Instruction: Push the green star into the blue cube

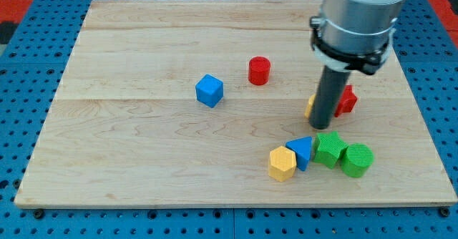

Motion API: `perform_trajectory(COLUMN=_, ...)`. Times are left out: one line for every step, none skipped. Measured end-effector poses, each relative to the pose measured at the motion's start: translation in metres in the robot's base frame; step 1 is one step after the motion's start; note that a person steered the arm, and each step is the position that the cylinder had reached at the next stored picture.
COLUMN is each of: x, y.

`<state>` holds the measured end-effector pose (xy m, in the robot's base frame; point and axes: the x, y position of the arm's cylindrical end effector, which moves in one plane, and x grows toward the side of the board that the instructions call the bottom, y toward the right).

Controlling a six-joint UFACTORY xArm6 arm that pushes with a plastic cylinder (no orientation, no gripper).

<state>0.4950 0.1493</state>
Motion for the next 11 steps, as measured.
perform_trajectory(x=0.02, y=0.089)
perform_trajectory(x=0.074, y=0.109)
perform_trajectory(x=0.108, y=0.092)
perform_trajectory(x=0.073, y=0.048)
perform_trajectory(x=0.042, y=-0.017)
perform_trajectory(x=0.015, y=-0.066)
perform_trajectory(x=-0.003, y=-0.115)
perform_trajectory(x=-0.003, y=-0.123)
perform_trajectory(x=-0.003, y=-0.143)
perform_trajectory(x=-0.002, y=-0.163)
perform_trajectory(x=-0.004, y=-0.199)
